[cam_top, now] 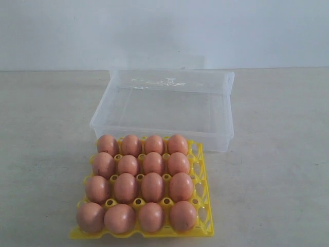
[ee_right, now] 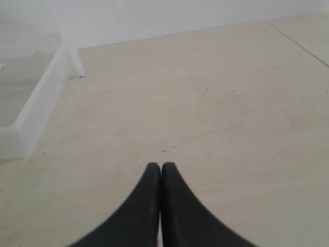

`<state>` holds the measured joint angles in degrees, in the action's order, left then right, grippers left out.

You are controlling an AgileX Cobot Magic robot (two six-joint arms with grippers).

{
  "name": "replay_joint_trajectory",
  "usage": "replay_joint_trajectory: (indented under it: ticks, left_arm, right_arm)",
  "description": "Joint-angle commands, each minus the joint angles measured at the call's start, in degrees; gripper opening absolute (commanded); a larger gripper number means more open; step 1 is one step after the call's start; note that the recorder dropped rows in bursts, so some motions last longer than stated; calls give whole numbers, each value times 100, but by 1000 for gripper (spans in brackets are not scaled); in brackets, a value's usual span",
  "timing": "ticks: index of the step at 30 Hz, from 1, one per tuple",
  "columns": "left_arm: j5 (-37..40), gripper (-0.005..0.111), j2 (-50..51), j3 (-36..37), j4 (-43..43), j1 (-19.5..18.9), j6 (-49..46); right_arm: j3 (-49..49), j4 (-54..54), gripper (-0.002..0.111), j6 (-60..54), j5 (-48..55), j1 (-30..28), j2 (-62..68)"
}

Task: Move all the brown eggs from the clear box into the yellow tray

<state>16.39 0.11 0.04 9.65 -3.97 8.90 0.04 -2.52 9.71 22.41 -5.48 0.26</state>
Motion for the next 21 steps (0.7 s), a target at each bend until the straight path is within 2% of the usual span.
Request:
replay_joint_trajectory:
  ticks: [1, 21]
  left_arm:
    - [-7, 22, -11, -4, 45, 51, 26]
    - [-6, 22, -11, -4, 45, 51, 26]
  right_arm:
    - [-4, -82, 0, -14, -34, -401, -26]
    - [-4, -71, 0, 32, -34, -403, -26]
